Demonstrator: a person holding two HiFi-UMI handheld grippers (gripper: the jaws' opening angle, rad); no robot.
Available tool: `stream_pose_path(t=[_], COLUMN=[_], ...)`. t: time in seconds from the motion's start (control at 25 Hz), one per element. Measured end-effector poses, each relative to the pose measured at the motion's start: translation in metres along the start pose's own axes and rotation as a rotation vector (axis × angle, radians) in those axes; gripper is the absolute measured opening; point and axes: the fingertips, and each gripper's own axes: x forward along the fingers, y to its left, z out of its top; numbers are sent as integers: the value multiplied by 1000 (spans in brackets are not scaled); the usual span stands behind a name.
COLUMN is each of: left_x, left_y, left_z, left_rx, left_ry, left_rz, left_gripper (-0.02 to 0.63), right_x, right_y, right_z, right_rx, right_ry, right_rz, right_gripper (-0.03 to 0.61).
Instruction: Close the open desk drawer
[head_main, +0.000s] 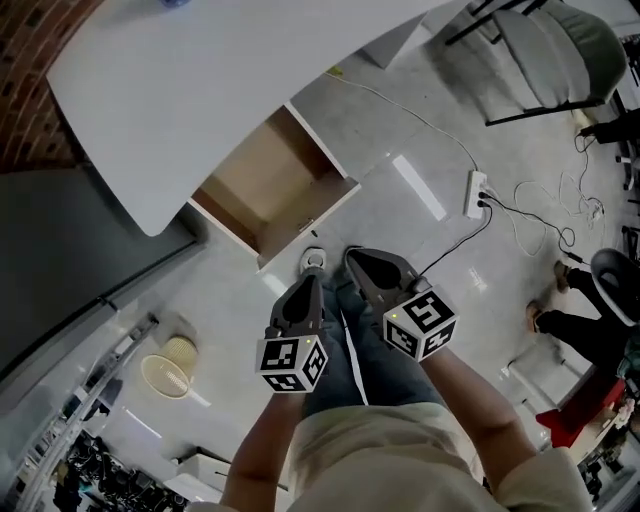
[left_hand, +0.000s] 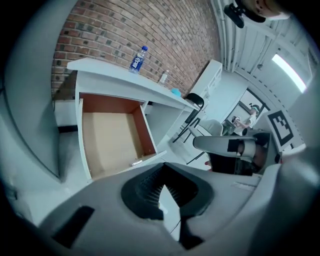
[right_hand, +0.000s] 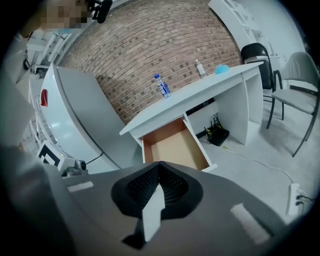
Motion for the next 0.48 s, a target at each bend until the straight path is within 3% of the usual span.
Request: stream_pose_path(t=[0.48], left_x=[53], left_y=[48], left_z=[-53], left_rx=[-236], left_ry=[-115], left_rz=[93], left_gripper=[0], right_x=[53], right_y=[-65], right_z=[-60], right_rx=[68], right_ry=[53], right_rz=[59], right_gripper=[2])
